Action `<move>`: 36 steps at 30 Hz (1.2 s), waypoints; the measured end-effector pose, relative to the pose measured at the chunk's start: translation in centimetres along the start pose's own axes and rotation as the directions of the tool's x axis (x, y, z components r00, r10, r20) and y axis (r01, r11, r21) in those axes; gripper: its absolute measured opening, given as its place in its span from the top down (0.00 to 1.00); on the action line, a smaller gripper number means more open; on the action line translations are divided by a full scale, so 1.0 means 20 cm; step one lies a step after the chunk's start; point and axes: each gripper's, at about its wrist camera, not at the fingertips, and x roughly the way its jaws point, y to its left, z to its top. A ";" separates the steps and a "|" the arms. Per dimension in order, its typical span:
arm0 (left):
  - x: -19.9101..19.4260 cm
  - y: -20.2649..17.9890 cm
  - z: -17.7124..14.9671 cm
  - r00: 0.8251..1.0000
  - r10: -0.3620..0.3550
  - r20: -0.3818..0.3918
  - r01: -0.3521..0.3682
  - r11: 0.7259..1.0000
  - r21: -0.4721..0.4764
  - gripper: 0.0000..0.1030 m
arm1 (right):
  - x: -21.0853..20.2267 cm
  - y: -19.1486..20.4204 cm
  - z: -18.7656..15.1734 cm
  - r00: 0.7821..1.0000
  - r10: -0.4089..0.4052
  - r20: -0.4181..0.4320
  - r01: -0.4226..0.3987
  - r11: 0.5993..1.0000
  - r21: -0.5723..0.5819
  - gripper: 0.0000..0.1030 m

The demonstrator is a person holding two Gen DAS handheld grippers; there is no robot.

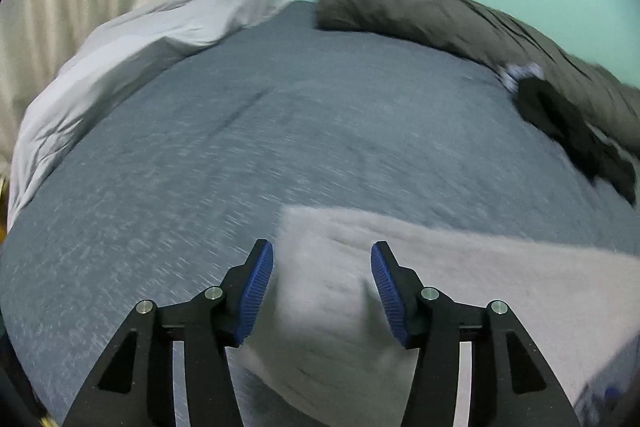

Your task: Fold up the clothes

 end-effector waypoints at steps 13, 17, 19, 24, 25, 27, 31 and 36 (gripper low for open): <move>0.30 -0.32 -0.32 0.987 0.074 -0.144 -0.044 0.978 0.203 0.45 | -0.03 -0.04 0.02 1.000 0.007 0.019 -0.007 1.000 0.027 0.64; 0.25 -0.31 -0.31 0.990 0.076 -0.115 -0.055 0.983 0.174 0.45 | -0.04 -0.05 0.03 1.000 0.009 0.024 -0.010 0.999 0.033 0.64; 0.16 -0.32 -0.29 0.995 0.050 -0.084 -0.037 0.989 0.144 0.45 | -0.04 -0.06 0.03 1.000 0.010 0.027 -0.011 0.999 0.039 0.64; 0.00 -0.43 -0.33 0.996 -0.071 -0.063 0.074 0.995 0.059 0.44 | -0.06 -0.08 0.04 0.999 0.002 0.041 -0.004 0.998 0.057 0.64; -0.03 -0.46 -0.35 0.993 -0.097 -0.062 0.100 0.994 0.042 0.44 | -0.07 -0.09 0.04 0.999 -0.005 0.044 0.002 0.998 0.066 0.64; -0.08 -0.52 -0.40 0.987 -0.149 -0.064 0.150 0.989 0.009 0.44 | -0.08 -0.12 0.04 0.999 -0.017 0.052 0.012 0.996 0.085 0.58; -0.16 -0.65 -0.54 0.973 -0.224 -0.051 0.223 0.974 -0.037 0.44 | -0.13 -0.20 0.05 0.996 -0.039 0.076 0.028 0.990 0.141 0.56; -0.21 -0.80 -0.68 0.953 -0.298 -0.051 0.294 0.954 -0.065 0.44 | -0.22 -0.29 0.10 0.990 -0.098 0.101 0.079 0.982 0.174 0.51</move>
